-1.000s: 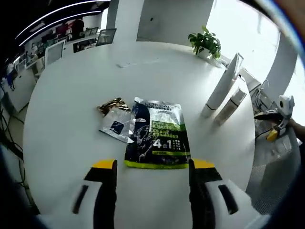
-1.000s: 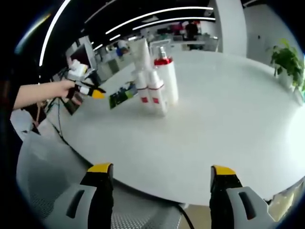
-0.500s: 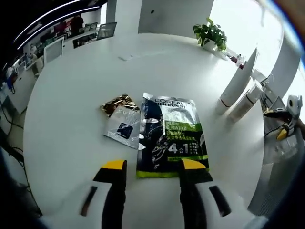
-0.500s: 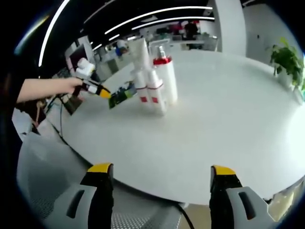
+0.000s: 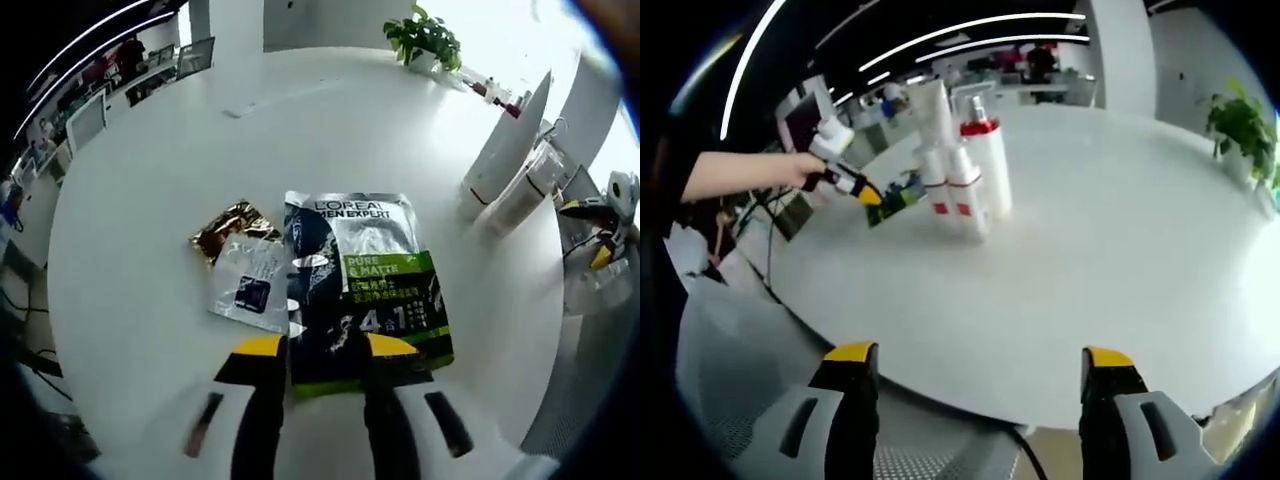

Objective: Arrange the skincare products in the storage area until every visible bottle or jar stands upright without overlapping.

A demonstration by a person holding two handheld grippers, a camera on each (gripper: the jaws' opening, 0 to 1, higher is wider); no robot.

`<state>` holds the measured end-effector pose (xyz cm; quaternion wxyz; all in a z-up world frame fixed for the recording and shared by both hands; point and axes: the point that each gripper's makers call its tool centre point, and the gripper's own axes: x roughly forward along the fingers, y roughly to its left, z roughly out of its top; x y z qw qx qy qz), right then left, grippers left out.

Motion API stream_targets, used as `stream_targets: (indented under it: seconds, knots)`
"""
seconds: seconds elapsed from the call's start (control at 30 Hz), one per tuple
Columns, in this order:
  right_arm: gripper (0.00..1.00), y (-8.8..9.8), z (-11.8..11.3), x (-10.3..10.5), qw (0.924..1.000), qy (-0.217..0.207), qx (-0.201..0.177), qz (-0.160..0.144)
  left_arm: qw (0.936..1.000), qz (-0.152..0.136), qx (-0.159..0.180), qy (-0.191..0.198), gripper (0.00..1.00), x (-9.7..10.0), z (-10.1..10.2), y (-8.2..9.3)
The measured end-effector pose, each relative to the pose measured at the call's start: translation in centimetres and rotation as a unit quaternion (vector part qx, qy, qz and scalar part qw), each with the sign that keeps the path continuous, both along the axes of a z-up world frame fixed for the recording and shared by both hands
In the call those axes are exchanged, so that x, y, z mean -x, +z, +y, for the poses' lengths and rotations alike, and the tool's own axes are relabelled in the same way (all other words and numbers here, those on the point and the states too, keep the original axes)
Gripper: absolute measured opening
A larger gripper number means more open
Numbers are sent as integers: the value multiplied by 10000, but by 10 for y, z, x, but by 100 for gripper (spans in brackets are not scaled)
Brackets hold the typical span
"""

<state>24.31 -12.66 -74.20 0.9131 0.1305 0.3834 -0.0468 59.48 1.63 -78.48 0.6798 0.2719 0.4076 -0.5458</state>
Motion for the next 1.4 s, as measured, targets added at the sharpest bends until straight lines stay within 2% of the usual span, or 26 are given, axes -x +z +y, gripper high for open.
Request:
stream_targets:
  seconds: [0.23, 0.3, 0.33, 0.4, 0.47, 0.53, 0.63, 0.77, 0.97, 1.03, 1.4]
  knots:
    - [86, 0, 0, 0, 10000, 16, 1, 24, 9998, -125, -150, 76, 23, -7, -2, -2]
    - [86, 0, 1, 0, 10000, 18, 0, 25, 9991, -329, -254, -17, 18, -9, 0, -2]
    - [86, 0, 1, 0, 10000, 19, -1, 27, 9978, -513, -397, -116, 11, -12, 3, -2]
    - [86, -1, 1, 0, 10000, 25, 1, 31, 9970, -609, -410, -237, 4, -9, 1, -3]
    - [86, -1, 1, 0, 10000, 27, 2, 35, 9965, -665, -457, -235, 3, -10, 1, -3]
    - [86, -1, 1, 0, 10000, 34, 3, 43, 9937, -865, -551, -448, 2, -10, 0, -3]
    - [86, -1, 1, 1, 10000, 37, 3, 61, 9934, -910, -550, -434, 1, -11, 0, -2]
    - [87, -2, 2, 1, 9999, 65, -5, 84, 9954, -889, -262, -261, 1, -12, -3, 11]
    - [87, 0, 4, 0, 10000, 85, -27, 28, 9966, -790, 49, -237, 1, -7, -4, 33]
    - [87, 0, 4, 0, 9999, 93, -18, 35, 9978, -592, 295, -51, 1, -1, -6, 44]
    - [88, -3, 1, 3, 9996, 145, 140, 178, 9942, -439, 980, -27, 1, 34, -4, 93]
